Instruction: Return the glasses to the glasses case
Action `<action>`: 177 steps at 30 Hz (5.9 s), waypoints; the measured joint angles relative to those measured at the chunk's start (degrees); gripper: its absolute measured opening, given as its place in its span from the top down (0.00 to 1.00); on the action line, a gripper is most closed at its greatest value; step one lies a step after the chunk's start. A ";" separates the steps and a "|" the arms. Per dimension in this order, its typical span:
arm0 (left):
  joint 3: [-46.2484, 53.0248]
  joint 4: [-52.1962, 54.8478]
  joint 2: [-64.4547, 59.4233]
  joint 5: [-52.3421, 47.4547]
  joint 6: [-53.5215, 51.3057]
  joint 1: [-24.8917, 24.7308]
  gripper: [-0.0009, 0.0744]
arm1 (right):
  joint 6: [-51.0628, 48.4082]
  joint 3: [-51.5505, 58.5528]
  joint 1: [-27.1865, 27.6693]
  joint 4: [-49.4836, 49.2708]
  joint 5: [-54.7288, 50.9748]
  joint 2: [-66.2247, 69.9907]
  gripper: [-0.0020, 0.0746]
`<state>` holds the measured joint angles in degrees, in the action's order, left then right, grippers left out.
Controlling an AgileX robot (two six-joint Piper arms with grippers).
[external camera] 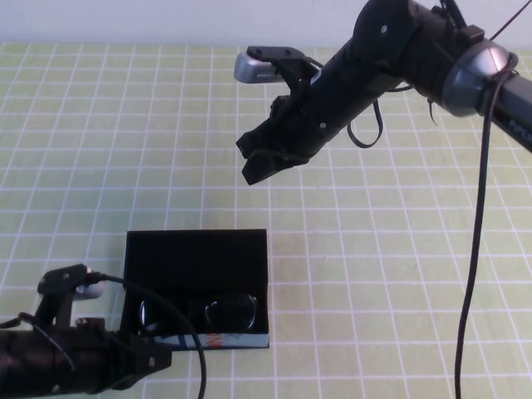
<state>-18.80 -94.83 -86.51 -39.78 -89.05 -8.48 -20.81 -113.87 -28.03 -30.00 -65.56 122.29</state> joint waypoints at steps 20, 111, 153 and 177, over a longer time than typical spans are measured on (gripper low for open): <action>-0.21 -3.68 -5.07 -0.82 -5.64 0.00 0.99 | 1.24 -4.69 0.00 -3.19 1.48 11.89 0.99; 6.74 27.24 82.17 37.28 25.44 0.00 0.99 | 11.10 33.70 -9.29 10.30 0.77 -40.99 0.99; 20.27 29.37 85.02 36.81 22.95 0.00 0.99 | 19.70 98.32 -9.29 21.31 40.73 -102.49 0.99; 20.30 29.37 85.02 36.81 22.95 0.00 0.99 | 19.70 115.38 23.96 24.13 52.11 -122.70 0.99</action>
<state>1.50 -65.46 -1.49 -2.97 -66.10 -8.48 -1.10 1.51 -4.07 -5.87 -13.45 -0.41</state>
